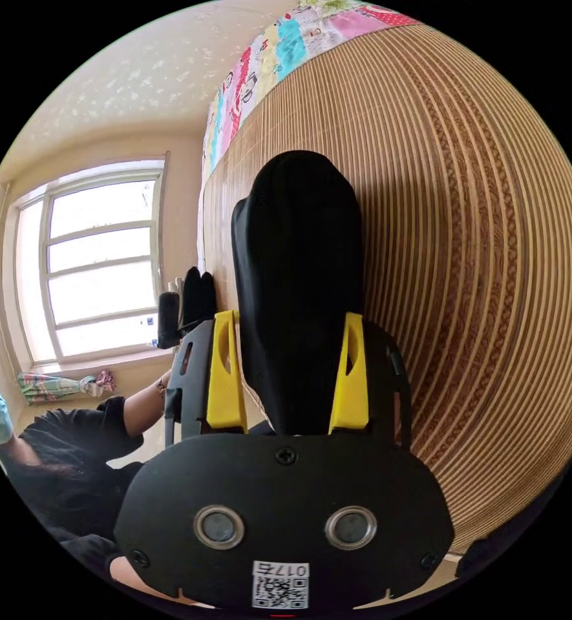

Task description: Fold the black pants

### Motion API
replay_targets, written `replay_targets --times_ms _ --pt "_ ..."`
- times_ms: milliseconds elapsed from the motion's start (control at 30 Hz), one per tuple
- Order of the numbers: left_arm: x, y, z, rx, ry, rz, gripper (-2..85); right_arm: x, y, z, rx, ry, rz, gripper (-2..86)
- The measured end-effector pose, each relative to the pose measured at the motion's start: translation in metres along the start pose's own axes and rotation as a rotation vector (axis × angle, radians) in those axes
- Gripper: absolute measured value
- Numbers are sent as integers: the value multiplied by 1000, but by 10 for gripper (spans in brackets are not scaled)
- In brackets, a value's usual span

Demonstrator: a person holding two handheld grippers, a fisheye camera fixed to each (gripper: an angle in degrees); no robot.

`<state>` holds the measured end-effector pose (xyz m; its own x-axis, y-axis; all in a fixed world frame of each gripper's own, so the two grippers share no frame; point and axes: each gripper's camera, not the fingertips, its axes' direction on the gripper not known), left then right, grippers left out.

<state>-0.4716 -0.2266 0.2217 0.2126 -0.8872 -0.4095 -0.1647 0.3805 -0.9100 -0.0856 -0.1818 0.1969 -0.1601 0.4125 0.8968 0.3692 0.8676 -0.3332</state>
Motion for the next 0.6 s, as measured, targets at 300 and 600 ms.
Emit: replay_targets --times_ms 300,600 --pt "-35 14 55 -128 -23 -33 132 -47 34 72 18 37 100 147" --pt "-150 76 -21 -1 -332 -80 131 -187 -19 251 -88 -83 38 135"
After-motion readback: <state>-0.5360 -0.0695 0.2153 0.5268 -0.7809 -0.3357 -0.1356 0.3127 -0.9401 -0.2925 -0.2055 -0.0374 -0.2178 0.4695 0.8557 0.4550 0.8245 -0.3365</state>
